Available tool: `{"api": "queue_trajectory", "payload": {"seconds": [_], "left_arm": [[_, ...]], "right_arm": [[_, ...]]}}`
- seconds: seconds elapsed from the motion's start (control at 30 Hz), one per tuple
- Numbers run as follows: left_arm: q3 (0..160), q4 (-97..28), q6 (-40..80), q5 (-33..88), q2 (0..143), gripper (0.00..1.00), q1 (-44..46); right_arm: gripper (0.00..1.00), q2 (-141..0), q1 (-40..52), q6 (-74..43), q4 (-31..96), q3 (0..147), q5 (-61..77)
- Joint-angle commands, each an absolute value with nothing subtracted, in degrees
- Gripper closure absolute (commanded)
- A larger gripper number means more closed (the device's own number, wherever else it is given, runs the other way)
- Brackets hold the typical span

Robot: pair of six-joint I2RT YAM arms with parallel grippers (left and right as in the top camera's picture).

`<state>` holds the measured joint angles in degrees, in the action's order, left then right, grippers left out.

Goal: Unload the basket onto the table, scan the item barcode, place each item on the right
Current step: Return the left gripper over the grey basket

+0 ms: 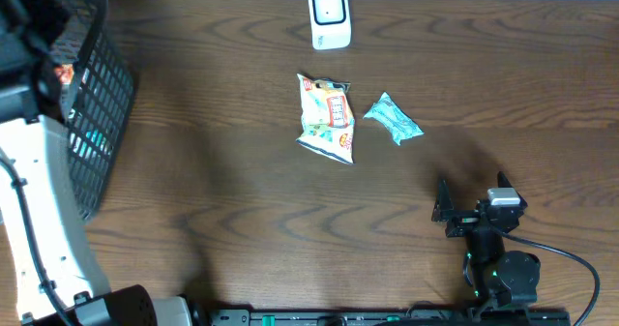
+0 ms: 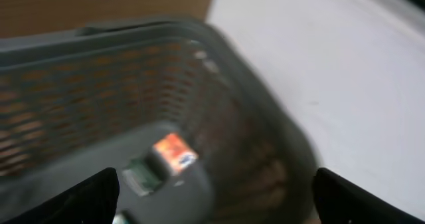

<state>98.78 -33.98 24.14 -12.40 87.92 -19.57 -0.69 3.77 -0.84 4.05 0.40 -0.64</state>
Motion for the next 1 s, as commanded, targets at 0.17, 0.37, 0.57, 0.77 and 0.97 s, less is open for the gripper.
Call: {"api": "queue_trajectory", "payload": {"seconds": [0.17, 0.37, 0.57, 0.77, 0.97], "left_arm": [[99.29, -39.46, 23.73, -13.15, 89.56, 0.09, -28.64], [97.71, -40.29, 22.33, -13.13, 92.86, 0.09, -32.53], [97.71, -40.93, 22.33, -13.13, 97.38, 0.09, -33.17], [97.71, -40.91, 22.33, -13.1, 100.68, 0.09, -33.15], [97.71, -40.93, 22.35, -13.08, 102.1, 0.09, -33.15]], "right_arm": [[0.01, -0.36, 3.4, -1.02, 4.29, 0.32, -0.49], [0.01, -0.36, 3.4, -1.02, 4.29, 0.32, -0.49], [0.01, -0.36, 3.4, -1.02, 4.29, 0.32, -0.49], [0.01, -0.36, 3.4, -1.02, 4.29, 0.32, -0.47], [0.01, -0.36, 3.4, -1.02, 4.29, 0.32, -0.47]]}}
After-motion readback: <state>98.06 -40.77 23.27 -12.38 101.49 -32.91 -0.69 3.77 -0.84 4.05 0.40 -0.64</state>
